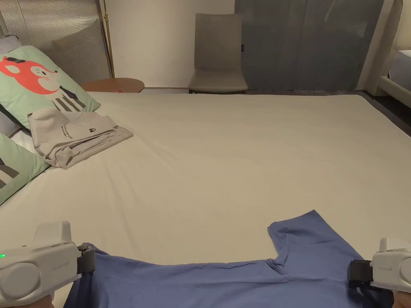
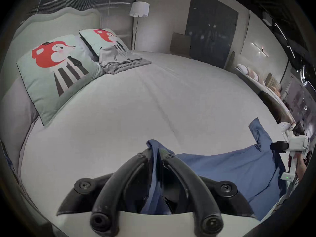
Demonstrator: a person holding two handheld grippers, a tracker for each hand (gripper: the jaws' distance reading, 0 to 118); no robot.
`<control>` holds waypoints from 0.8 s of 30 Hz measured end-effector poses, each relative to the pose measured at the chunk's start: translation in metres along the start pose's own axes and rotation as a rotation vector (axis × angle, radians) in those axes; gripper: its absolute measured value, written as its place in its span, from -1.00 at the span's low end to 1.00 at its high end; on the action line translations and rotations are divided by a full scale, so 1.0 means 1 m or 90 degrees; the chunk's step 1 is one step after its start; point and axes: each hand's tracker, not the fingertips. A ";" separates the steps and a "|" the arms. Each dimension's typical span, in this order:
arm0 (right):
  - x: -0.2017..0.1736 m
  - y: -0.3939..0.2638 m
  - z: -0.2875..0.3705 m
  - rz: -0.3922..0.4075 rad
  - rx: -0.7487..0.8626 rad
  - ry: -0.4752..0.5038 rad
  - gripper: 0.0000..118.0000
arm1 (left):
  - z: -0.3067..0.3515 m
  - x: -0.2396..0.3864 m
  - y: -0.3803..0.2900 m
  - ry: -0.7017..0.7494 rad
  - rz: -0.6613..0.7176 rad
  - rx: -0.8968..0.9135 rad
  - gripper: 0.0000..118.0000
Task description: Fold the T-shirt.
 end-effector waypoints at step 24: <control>0.031 -0.076 0.235 0.059 0.214 0.086 -0.93 | 0.119 -0.037 -0.046 -0.017 0.042 0.054 -0.93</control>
